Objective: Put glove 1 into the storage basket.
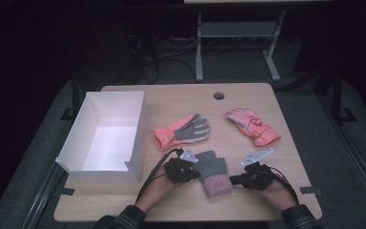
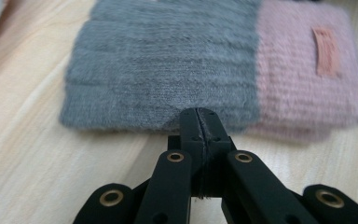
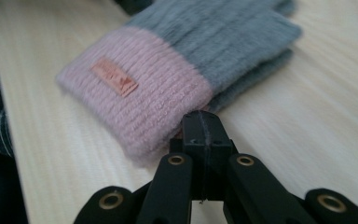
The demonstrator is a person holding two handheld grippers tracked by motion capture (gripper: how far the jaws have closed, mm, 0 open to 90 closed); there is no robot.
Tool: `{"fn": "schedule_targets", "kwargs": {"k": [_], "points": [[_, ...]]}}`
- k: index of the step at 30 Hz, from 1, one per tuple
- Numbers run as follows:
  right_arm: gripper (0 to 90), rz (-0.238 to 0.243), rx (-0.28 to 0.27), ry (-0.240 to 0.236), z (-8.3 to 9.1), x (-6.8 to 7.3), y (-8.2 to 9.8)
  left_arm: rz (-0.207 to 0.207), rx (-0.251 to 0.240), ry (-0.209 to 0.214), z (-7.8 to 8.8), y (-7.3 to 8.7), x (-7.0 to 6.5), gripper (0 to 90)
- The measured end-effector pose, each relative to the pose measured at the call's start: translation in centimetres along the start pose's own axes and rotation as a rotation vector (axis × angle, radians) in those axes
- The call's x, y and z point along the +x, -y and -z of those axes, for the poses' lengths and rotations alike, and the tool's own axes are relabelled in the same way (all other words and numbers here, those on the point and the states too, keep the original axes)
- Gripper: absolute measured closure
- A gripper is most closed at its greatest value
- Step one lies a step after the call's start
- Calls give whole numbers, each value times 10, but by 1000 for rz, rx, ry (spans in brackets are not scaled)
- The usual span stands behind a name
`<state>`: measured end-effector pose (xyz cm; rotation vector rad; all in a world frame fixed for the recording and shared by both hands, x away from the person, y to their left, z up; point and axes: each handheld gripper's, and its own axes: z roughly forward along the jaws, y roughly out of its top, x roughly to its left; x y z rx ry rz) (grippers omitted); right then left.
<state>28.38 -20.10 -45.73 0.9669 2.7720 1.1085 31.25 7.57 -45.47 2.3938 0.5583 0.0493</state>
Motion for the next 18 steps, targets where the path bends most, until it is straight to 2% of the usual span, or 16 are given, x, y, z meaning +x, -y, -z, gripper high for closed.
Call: {"fn": "schedule_targets", "kwargs": {"k": [4,6,7,9,11,12,13,14,18], "points": [[900,35,6,-35,-6,7,-3,13,2,-10,0,-1,6,898],[900,44,12,-52,-9,11,-4,2,10,-13,0,-2,10,898],[900,51,17,-55,-10,12,-5,18,-1,-16,-1,-3,10,898],[900,68,23,-68,-14,17,-7,7,10,-22,-1,-6,14,898],[900,79,23,-71,-16,19,-8,23,-1,-20,-2,-6,15,898],[900,88,23,-82,-19,25,-10,34,-8,-18,-3,-9,16,898],[900,92,23,-87,-21,28,-11,20,-2,-19,-3,-10,18,898],[900,94,24,-93,-23,30,-12,31,-9,-19,-4,-11,18,898],[900,119,28,-113,-30,38,-17,21,-7,-32,-4,-15,21,898]]}}
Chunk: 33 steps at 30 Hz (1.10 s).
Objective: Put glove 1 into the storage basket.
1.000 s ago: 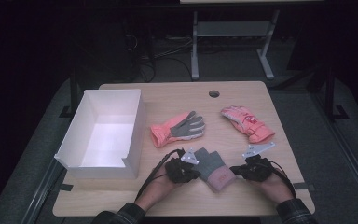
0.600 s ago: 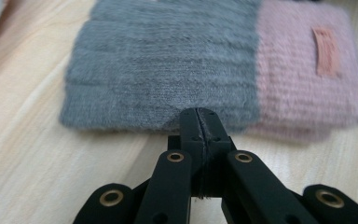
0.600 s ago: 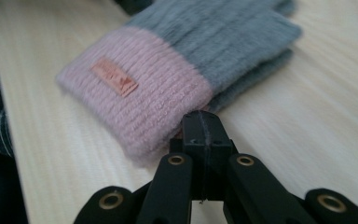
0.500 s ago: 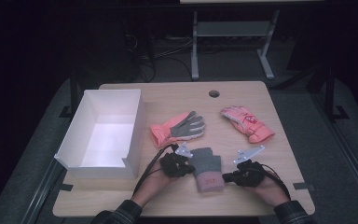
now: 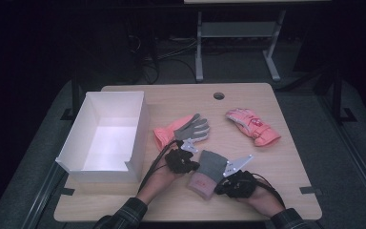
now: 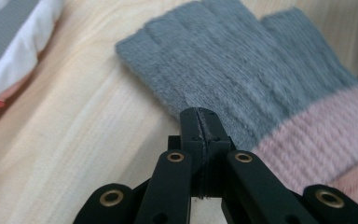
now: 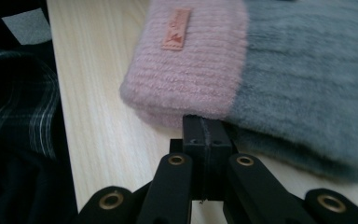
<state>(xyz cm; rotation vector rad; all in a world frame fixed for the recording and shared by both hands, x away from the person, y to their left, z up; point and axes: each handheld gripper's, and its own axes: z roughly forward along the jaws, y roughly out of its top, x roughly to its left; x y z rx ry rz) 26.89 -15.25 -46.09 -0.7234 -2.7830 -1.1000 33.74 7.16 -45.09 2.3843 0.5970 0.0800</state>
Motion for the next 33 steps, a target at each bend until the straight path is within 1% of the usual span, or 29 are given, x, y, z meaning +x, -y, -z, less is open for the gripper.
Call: {"fn": "schedule_targets", "kwargs": {"k": [1,3,5,6,9,11,12,13,14,15,17,19,20,21,22,23,24,25,26,27,28,29,30,31,32,33], "points": [[900,2,0,-1,-2,1,-1,-5,4,-2,0,-1,1,898],[900,0,-11,-9,-4,2,-4,5,-4,-3,0,-2,3,898],[900,1,-14,-12,-6,2,-6,1,0,-5,0,-3,5,898],[900,6,-15,-14,-10,4,-10,8,-1,-5,-1,-4,7,898],[900,10,-19,-19,-16,7,-15,18,-17,-5,-2,-7,8,898],[900,25,-17,-19,-21,10,-18,17,-18,-8,-2,-8,9,898],[900,26,-19,-24,-24,11,-20,4,-12,-8,-2,-10,11,898],[900,26,-19,-24,-24,11,-20,4,-12,-8,-2,-10,11,898],[900,46,-13,-22,-27,14,-24,-10,-2,-11,-1,-11,11,898],[900,55,-12,-27,-29,16,-25,-10,-2,-11,-1,-11,11,898],[900,54,-8,-31,-28,17,-25,-7,-10,-13,2,-10,11,898],[900,31,-26,-40,-21,14,-20,12,-35,-10,6,-9,11,898],[900,18,-34,-44,-18,13,-18,14,-38,-4,9,-8,12,898],[900,6,-43,-38,-13,11,-16,11,-42,0,11,-8,14,898],[900,2,-52,-31,-9,9,-14,-5,-39,-2,15,-7,15,898],[900,2,-52,-31,-9,9,-14,-5,-39,-2,15,-7,15,897],[900,-20,-72,-21,1,5,-8,-1,-51,-1,20,-6,14,896],[896,-23,-82,-12,7,3,-5,2,-59,-2,22,-5,13,892],[873,-34,-88,-7,11,2,-2,-5,-59,3,26,-4,13,876],[846,-46,-99,9,18,-1,2,-10,-62,4,29,-4,12,854],[823,-58,-104,23,23,-3,6,-7,-70,7,30,-3,10,823],[798,-67,-106,28,27,-4,8,-17,-66,15,33,-3,9,776],[761,-81,-113,43,32,-7,12,-24,-63,8,35,-3,8,716],[761,-81,-113,43,32,-7,12,-24,-63,8,35,-3,8,651],[688,-90,-126,79,39,-9,18,-28,-65,-13,38,-3,3,587],[655,-102,-127,95,42,-11,22,-28,-65,-13,38,-3,3,527]]}}
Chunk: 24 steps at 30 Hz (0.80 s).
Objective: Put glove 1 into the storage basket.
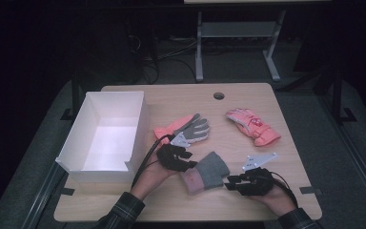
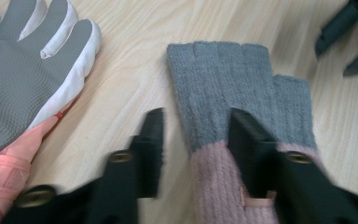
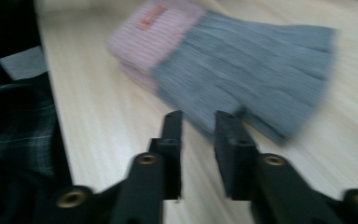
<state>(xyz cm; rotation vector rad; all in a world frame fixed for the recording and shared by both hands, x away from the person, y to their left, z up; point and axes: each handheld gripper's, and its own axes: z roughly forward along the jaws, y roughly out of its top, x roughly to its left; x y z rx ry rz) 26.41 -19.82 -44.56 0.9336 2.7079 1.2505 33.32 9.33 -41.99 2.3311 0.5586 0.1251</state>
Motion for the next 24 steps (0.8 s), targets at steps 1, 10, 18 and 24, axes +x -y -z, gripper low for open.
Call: {"fn": "schedule_targets", "kwargs": {"k": [1,10,18,24], "points": [[614,-15,-7,9,3,-2,3,1,6,9,1,-1,-2,468],[220,-151,-54,129,21,-20,18,8,8,77,-16,-6,-15,202],[146,-160,-71,202,24,-23,19,-14,67,56,-42,-5,-24,134],[146,-158,-60,196,21,-23,19,-24,106,55,-52,1,-25,139]]}}
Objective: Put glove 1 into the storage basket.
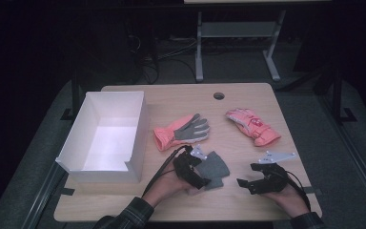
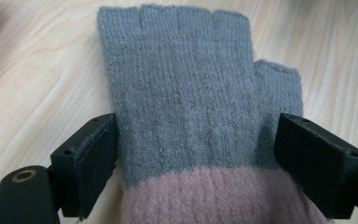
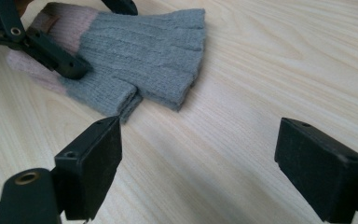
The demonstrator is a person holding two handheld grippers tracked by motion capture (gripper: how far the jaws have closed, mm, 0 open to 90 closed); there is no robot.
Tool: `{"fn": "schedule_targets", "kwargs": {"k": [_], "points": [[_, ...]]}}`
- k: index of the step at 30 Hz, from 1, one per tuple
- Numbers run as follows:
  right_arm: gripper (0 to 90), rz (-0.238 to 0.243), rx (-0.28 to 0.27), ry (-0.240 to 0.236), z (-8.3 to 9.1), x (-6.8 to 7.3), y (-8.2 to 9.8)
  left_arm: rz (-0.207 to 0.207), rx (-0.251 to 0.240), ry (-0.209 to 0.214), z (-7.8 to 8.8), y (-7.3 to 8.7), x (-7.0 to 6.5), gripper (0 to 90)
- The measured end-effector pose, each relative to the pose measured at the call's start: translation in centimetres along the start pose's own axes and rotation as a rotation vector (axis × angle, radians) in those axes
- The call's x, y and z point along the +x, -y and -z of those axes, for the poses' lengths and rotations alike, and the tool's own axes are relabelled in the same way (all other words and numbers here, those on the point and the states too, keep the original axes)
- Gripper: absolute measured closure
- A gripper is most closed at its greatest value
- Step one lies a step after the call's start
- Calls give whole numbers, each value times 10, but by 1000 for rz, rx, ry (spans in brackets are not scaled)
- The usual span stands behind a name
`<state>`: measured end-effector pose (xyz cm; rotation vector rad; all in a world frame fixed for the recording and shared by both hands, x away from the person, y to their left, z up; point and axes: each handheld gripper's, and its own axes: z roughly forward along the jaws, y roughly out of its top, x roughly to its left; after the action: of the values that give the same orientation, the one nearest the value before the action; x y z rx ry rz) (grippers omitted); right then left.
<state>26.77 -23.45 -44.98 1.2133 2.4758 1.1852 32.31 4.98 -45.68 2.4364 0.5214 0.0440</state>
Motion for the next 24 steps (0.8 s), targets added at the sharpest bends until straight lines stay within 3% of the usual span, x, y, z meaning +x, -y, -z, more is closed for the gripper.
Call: {"fn": "schedule_targets", "kwargs": {"k": [3,6,12,14,19,24], "points": [[147,5,-7,2,1,-1,0,15,-5,11,0,1,-2,153],[151,8,-13,8,2,-2,0,4,7,14,0,2,-2,186],[144,8,-11,22,-1,-1,0,7,8,25,1,1,-3,317],[141,8,-14,27,-1,-2,0,2,23,39,2,1,-3,383],[140,9,-20,37,-2,-2,1,47,33,107,4,0,1,510],[140,9,-20,40,-2,-2,0,48,51,121,5,-1,1,611]]}}
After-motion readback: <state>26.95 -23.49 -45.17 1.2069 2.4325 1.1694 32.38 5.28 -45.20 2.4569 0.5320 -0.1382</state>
